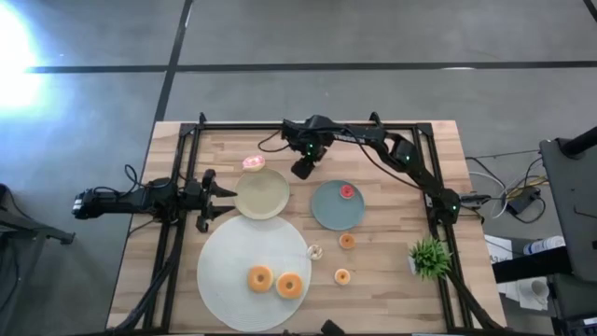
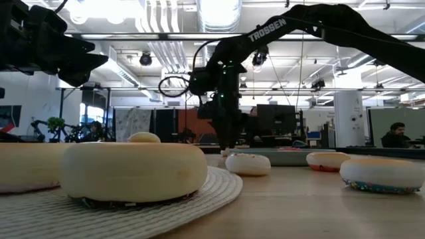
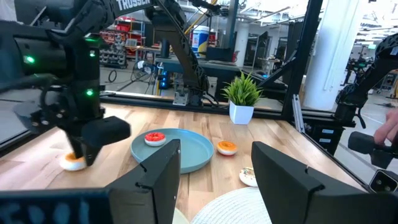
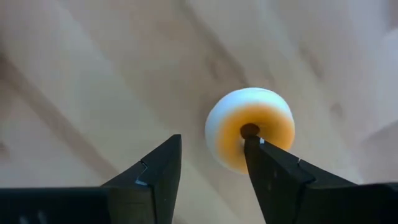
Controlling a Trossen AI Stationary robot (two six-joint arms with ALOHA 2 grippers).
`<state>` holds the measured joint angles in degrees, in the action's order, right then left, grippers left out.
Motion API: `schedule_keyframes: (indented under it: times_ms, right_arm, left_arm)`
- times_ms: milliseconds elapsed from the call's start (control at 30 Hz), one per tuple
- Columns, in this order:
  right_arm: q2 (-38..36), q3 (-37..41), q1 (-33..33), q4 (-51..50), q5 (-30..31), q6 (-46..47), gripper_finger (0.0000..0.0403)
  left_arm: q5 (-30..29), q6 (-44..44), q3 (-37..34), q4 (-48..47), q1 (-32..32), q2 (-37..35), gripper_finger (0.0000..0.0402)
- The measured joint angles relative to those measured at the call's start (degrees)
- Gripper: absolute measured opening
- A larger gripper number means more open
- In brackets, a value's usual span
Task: Pick & Place donuts
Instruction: Put the small yellow donut on the blue plate
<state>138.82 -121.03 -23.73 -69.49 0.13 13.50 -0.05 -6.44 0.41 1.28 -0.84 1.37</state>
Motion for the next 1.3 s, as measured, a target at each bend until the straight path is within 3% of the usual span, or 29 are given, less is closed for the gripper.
schedule_keyframes:
  times_ms: [300, 600, 900, 1067, 1300]
  right_arm:
    - [0.0, 0.69, -0.04, -5.69, -0.03, 3.06, 0.0164]
    - [0.0, 2.4, -0.04, -12.62, -0.03, 0.2, 0.0164]
    - [0.0, 3.95, 1.37, -10.11, 0.77, 0.28, 0.0157]
    - [0.0, 4.05, 1.88, -7.7, 2.43, 2.31, 0.0127]
    - [0.0, 4.06, 1.86, -6.07, 2.41, 3.04, 0.0046]
  left_arm:
    - [0.0, 0.0, 0.0, 0.0, 0.0, 0.02, 0.0172]
    - [0.02, 0.0, 0.02, 0.0, 0.02, 0.02, 0.0172]
    - [0.0, 0.0, 0.0, 0.0, 0.02, 0.0, 0.0172]
    - [0.0, 0.0, 0.02, 0.0, 0.02, 0.02, 0.0172]
    - [0.01, 0.0, 0.01, 0.0, 0.02, 0.02, 0.0172]
